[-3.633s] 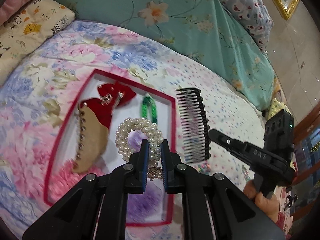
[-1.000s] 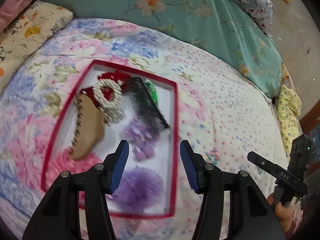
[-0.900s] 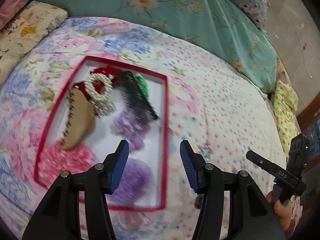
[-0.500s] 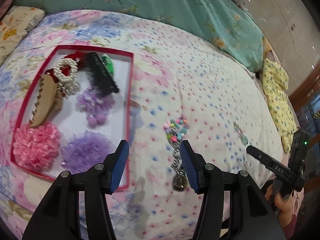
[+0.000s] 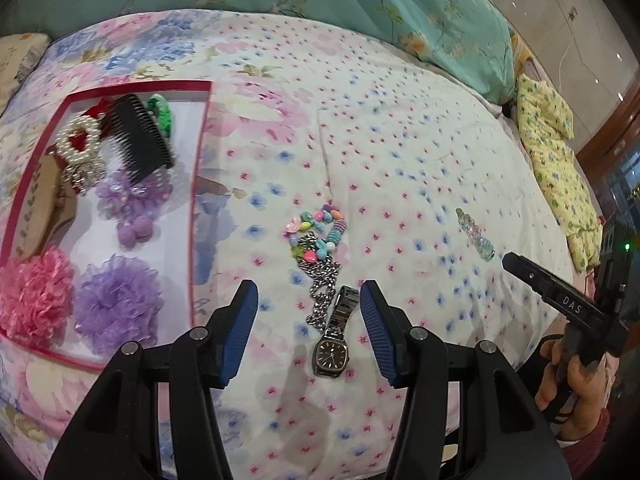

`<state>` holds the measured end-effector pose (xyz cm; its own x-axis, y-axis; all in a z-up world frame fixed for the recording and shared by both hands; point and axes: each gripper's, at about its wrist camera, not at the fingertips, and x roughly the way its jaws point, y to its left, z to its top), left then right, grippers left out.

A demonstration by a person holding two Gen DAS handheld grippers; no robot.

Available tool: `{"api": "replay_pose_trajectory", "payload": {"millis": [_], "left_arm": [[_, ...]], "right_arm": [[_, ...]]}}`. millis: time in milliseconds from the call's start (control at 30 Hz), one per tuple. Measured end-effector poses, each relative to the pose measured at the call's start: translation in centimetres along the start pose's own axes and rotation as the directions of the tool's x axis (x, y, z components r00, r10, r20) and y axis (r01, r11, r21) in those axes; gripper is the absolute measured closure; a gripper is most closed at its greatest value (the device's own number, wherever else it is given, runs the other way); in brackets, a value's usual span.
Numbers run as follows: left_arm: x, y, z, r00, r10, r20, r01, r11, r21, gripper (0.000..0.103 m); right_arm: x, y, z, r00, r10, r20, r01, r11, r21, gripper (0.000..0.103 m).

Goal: Organize jewelry
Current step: 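Move both open tools back toward the beaded bracelets beside the tray, then grasp the pastel beaded bracelet with the left tool while the right tool grasps the teal beaded bracelet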

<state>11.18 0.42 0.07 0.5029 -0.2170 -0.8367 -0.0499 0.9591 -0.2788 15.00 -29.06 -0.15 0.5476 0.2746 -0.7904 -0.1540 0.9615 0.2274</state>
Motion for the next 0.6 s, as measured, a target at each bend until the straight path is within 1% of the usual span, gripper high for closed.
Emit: {"api": "replay_pose_trajectory", "payload": {"millis": [67,167,433,600], "left_arm": [[0.8,-0.6,0.2,1.000,-0.001,-0.011,0.001,1.000,0.018,0.051],[2.3,-1.6,0.6,1.000,-0.004,-0.025,0.006,0.998,0.055,0.051],[7.0,-4.2,2.7,0.997,0.026,-0.070,-0.014,0.986,0.166,0.052],[9.5,-4.5,3.6,0.993,0.049,-0.108,-0.026,0.979,0.203,0.065]], "right_arm": [[0.3,0.0,0.2,1.000,-0.025,-0.005,0.025,1.000,-0.004,0.038],[0.8,-0.3,0.4,1.000,-0.019,-0.005,0.019,1.000,0.000,0.038],[2.1,-1.5,1.4,0.999,-0.018,-0.034,0.019,1.000,0.020,0.038],[3.1,-2.0,2.3,0.998,-0.029,-0.053,0.030,0.999,0.013,0.038]]}}
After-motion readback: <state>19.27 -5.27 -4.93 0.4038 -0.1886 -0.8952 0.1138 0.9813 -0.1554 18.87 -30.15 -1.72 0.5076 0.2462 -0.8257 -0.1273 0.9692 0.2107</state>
